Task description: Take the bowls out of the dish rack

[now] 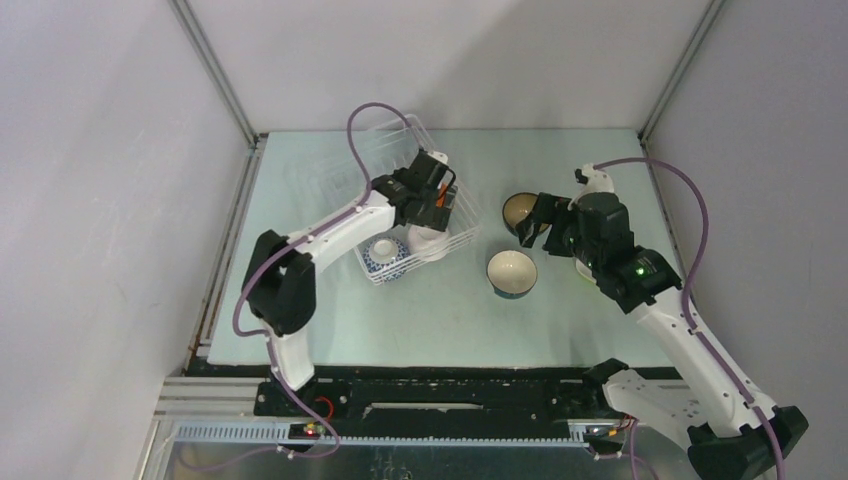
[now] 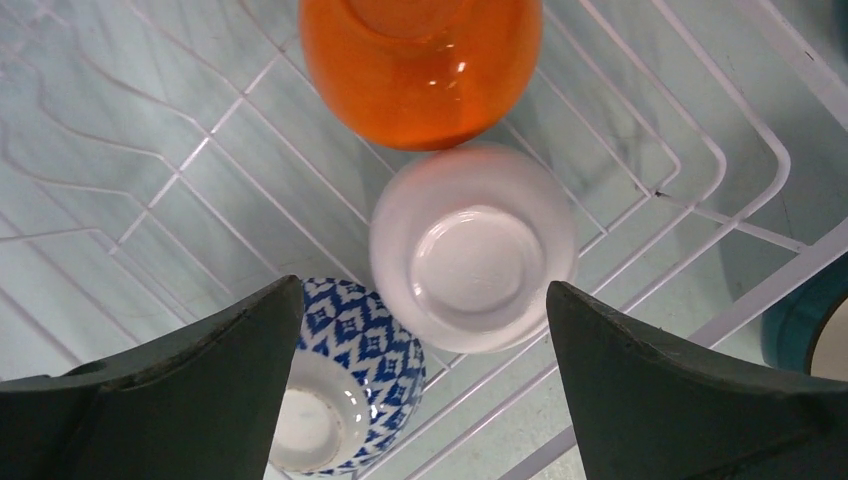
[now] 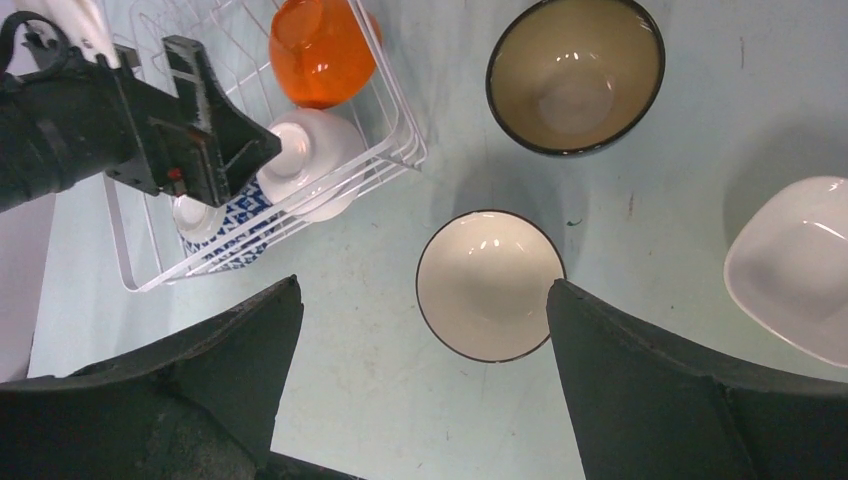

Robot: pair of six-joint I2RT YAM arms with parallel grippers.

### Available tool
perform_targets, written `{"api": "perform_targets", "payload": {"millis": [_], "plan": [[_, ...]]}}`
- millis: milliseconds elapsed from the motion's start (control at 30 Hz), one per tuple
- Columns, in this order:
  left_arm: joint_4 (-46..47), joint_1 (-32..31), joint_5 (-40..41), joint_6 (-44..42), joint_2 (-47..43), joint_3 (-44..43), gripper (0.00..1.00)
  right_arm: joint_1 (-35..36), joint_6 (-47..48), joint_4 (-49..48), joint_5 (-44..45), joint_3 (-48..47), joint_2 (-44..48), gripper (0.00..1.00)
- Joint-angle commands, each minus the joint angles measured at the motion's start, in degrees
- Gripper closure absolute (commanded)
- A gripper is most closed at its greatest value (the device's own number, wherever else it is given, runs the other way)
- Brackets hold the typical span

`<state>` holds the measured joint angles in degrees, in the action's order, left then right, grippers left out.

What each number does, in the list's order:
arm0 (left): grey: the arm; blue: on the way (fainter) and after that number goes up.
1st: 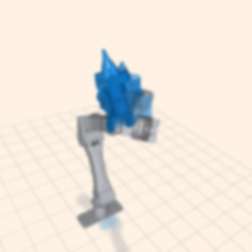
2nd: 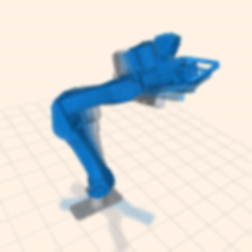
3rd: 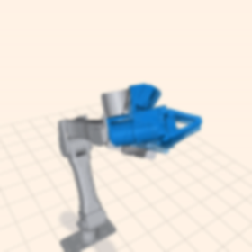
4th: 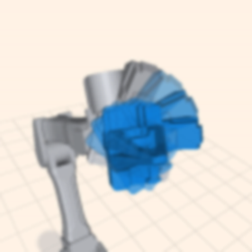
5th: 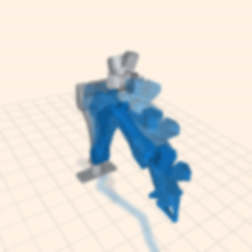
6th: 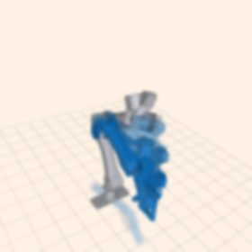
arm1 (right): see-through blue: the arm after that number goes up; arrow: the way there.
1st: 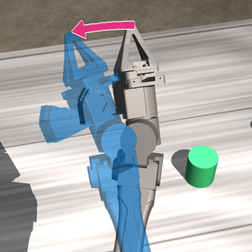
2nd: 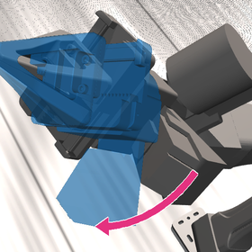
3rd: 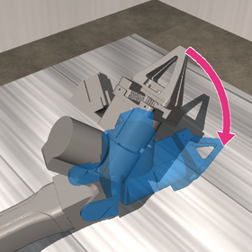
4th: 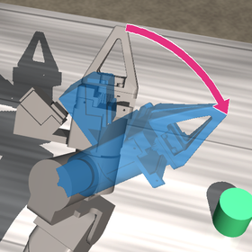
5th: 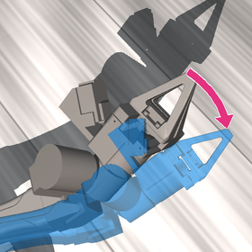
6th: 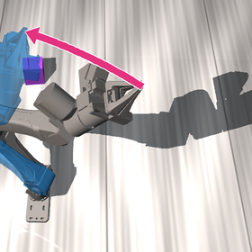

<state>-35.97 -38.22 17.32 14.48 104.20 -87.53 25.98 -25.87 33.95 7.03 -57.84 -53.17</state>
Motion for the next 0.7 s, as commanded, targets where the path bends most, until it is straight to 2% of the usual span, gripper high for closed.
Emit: {"api": "perform_targets", "payload": {"millis": [0, 333, 500, 667], "plan": [[-0.86, -1.23, -0.76, 0.56, 2.53, -4.62, 0.00, 0.31, 1.05, -2.50, -0.58, 0.28, 0.60, 0.00], [-1.85, -1.33, -3.45, 2.16, 8.22, -6.64, 0.00, 0.38, 0.64, -3.52, -1.64, 0.33, -1.02, 0.00], [-3.72, -1.33, -1.54, 3.64, 10.51, -6.95, 0.00, 0.40, 0.39, -4.02, -1.97, 0.35, -1.94, 0.00], [-3.97, -1.21, -4.81, 3.62, 12.94, -7.29, 0.00, 0.39, -0.13, -4.83, -2.71, 0.30, -2.79, 0.00]]}}
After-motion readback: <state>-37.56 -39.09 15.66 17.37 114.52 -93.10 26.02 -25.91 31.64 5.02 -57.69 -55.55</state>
